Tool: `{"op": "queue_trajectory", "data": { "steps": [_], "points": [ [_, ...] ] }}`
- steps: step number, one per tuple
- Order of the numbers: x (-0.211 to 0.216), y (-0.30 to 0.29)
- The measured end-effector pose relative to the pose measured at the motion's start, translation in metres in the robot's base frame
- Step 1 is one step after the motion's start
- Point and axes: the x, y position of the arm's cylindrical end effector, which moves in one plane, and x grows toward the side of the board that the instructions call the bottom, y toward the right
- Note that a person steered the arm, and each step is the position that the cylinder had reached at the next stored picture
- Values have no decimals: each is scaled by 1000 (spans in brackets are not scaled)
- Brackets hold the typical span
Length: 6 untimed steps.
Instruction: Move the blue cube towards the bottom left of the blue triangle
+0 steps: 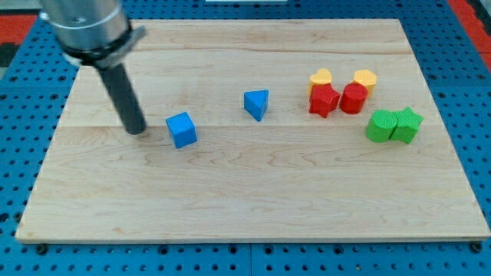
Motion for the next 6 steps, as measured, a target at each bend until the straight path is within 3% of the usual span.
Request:
{"op": "queue_trajectory", "data": {
  "steps": [3,4,5,6],
  "points": [
    [-19,78],
    [-18,71],
    [-28,20],
    [3,-5]
  ]
}}
